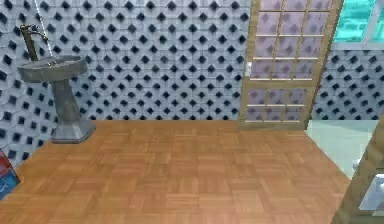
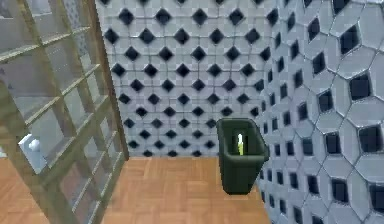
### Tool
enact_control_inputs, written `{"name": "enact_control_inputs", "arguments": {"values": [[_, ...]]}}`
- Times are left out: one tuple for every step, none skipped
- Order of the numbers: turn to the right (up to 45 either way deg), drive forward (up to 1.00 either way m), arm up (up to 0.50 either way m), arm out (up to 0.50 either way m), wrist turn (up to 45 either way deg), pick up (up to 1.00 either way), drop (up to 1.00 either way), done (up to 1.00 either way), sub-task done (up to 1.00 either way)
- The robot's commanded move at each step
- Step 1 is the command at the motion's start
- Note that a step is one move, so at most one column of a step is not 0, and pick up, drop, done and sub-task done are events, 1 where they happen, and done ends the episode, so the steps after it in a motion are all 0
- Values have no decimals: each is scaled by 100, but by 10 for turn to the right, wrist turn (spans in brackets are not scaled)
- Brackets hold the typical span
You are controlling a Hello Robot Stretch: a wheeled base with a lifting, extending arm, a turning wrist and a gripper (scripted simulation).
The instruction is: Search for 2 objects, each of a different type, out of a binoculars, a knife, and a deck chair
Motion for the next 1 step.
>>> {"name": "enact_control_inputs", "arguments": {"values": [[-450, 0, 0, 0, 0, 0, 0, 0, 0]]}}
